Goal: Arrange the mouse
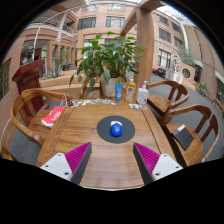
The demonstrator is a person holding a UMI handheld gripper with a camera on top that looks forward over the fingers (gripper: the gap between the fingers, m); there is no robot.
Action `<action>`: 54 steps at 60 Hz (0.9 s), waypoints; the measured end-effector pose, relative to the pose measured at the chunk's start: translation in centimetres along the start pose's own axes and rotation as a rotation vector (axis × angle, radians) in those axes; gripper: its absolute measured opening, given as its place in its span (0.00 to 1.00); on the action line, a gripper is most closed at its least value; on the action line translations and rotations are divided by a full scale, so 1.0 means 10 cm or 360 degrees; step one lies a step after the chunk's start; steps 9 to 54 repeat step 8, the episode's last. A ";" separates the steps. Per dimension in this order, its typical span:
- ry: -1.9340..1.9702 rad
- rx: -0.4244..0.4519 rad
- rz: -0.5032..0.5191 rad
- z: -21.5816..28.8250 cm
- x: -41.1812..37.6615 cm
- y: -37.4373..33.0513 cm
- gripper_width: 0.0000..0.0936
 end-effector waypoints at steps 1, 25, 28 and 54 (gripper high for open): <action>0.0000 -0.0004 -0.0006 -0.01 0.00 -0.02 0.91; -0.0004 0.0007 -0.0004 -0.02 0.01 -0.10 0.92; -0.0004 0.0007 -0.0004 -0.02 0.01 -0.10 0.92; -0.0004 0.0007 -0.0004 -0.02 0.01 -0.10 0.92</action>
Point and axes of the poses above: the point between the fingertips, and its own axes, seen from behind it with the camera up: x to the right, z up, y forward, the way the camera looks, the point moved 3 cm from there along -y, backward, against the way the camera looks, and after that the axes turned 2 degrees about y, right-handed, at the moved point
